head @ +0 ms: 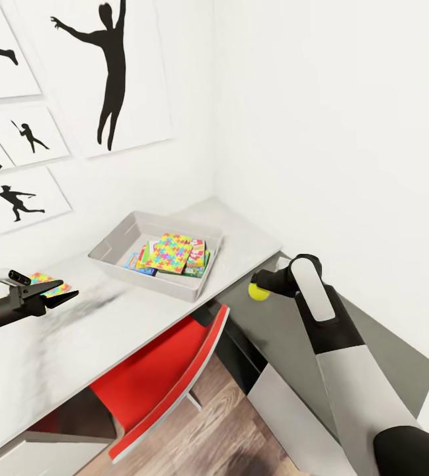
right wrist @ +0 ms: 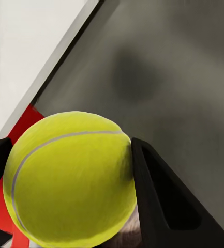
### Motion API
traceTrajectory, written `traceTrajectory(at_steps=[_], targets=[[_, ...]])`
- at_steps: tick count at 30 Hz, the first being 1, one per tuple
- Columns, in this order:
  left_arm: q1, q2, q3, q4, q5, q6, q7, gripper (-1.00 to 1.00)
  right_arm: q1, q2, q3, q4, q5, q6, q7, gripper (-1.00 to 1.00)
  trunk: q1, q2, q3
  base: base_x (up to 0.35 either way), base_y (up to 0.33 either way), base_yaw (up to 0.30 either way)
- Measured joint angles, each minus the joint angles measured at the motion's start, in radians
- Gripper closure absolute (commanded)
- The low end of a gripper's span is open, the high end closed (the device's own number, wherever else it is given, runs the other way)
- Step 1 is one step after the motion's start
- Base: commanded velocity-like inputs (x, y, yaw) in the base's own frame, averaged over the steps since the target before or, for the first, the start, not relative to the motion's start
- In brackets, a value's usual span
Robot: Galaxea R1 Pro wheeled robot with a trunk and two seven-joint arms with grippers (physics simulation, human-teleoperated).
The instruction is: Put all the toys in the child's room - the three board games (two on the bed and one on the table), the two jigsaw puzzles on the table, and the tennis ball on the table - inside the toy box on the table in the child's room.
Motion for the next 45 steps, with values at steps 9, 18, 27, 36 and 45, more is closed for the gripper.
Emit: traceTrajectory(at_steps=[9,18,27,36,45], targets=[[0.0,0.0,0.0,0.0,0.0,0.0,0.0,-1.0,0.0,0.001,0.0,0.0,0.0,0.0,0.0,1.0,0.0,0.0,0.015,0.0,0.0,0.0],[0.0,0.0,0.0,0.0,0.0,0.0,0.0,-1.0,0.0,0.002,0.0,-0.001,0.0,0.001,-0.001,1.0,0.0,0.0,0.02,0.0,0.0,0.0],[0.0,0.0,0.0,0.0,0.0,0.0,0.0,-1.0,0.001,0.002,0.0,-0.003,0.0,0.001,-0.001,1.0,0.0,0.0,0.025,0.0,0.0,0.0],[0.0,0.0,0.0,0.0,0.0,0.0,0.0,-1.0,0.002,0.002,0.0,-0.003,0.0,0.001,-0.001,1.0,0.0,0.0,0.039,0.0,0.0,0.0],[0.0,0.0,0.0,0.0,0.0,0.0,0.0,-1.0,0.002,0.002,0.0,-0.003,0.0,0.0,-0.001,1.0,0.0,0.0,0.054,0.0,0.0,0.0]])
